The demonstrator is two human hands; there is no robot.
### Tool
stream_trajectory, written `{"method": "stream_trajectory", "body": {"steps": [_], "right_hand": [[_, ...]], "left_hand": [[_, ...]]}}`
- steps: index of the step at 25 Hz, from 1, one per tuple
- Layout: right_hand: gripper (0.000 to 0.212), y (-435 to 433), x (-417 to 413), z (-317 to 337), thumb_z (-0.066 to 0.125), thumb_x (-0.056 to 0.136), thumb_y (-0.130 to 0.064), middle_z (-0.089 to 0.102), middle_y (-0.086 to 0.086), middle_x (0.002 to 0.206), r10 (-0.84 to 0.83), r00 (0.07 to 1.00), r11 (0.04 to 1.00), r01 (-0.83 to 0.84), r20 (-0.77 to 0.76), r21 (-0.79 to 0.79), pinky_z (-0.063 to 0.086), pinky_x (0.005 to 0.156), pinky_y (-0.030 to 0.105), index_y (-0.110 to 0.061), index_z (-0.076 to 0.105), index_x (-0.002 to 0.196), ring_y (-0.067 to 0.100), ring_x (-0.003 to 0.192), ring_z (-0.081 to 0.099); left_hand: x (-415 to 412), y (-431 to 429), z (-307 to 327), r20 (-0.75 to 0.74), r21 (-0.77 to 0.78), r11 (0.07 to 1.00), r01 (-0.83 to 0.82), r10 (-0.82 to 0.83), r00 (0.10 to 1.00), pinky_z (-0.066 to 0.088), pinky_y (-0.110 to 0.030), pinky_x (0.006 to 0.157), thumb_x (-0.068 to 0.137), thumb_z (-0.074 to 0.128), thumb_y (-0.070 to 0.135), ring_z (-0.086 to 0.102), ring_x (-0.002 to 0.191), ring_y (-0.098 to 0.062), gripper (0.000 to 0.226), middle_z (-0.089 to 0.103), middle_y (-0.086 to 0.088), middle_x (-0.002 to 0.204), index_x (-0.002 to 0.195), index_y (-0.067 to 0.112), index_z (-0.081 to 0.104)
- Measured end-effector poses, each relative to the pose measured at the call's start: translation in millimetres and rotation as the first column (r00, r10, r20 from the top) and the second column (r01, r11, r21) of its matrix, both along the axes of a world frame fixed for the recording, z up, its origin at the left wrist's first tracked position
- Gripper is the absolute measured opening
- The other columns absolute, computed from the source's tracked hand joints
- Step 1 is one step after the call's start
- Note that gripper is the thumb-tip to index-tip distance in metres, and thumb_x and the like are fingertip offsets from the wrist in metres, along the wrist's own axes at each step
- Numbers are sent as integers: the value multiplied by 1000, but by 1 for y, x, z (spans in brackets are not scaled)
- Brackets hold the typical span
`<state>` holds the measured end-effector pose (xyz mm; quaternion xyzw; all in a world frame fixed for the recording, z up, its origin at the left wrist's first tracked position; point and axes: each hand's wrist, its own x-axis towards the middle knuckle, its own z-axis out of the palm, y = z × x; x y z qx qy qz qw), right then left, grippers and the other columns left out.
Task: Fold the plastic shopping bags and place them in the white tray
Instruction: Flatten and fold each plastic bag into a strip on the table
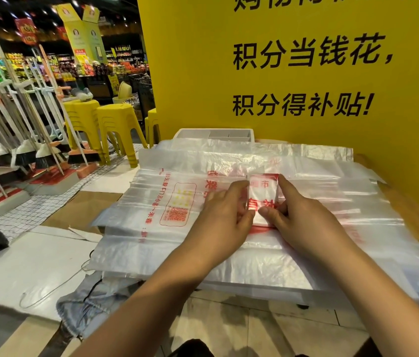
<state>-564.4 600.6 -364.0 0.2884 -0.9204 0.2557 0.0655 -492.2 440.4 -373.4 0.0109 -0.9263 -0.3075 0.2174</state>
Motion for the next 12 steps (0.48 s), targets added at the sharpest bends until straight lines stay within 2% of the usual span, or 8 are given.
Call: {"method": "stream_trajectory", "body": {"steps": [4, 6, 8, 10, 12], "right_hand": [[49, -4, 2, 3, 36, 102, -43, 69, 3, 107, -21, 999, 983, 29, -48, 180, 45, 76, 36, -24, 36, 146, 26, 95, 63], [41, -7, 6, 0, 33, 100, -39, 68, 5, 107, -47, 996, 979, 60, -73, 197, 42, 77, 37, -21, 44, 135, 27, 93, 62], [52, -9, 9, -2, 36, 99, -40, 62, 6, 119, -84, 994, 980, 95, -70, 176, 43, 85, 38, -19, 35, 147, 27, 103, 60], [63, -6, 10, -3, 41, 99, -41, 48, 5, 140, -77, 993, 987, 88, -91, 134, 43, 96, 39, -23, 21, 156, 27, 121, 54], [59, 0, 8, -1, 44, 99, -39, 32, 0, 156, 0, 991, 992, 17, -132, 123, 38, 107, 39, -26, 29, 154, 23, 138, 40]], "left_hand": [[-3, 1, -5, 47, -122, 993, -9, 15, 999, 35, -37, 109, 102, 48, 32, 32, 127, -14, 42, 49, 3, 128, 143, 27, 46], [-3, 1, -6, 79, -170, 985, 9, 5, 997, 27, -39, 116, 104, 43, 33, 26, 137, -13, 38, 42, 4, 145, 141, 23, 49], [-3, 1, -5, 134, -188, 981, 41, -16, 991, 17, -37, 120, 106, 38, 35, 17, 145, -10, 38, 28, 9, 160, 141, 25, 47], [-2, 1, -2, 182, -221, 972, 79, -38, 983, 9, -33, 119, 106, 35, 38, 13, 147, -8, 40, 24, 11, 162, 144, 26, 42], [-2, -1, 3, 219, -229, 968, 101, -50, 974, 5, -31, 118, 106, 35, 39, 16, 145, -8, 39, 32, 10, 157, 142, 25, 41]]}}
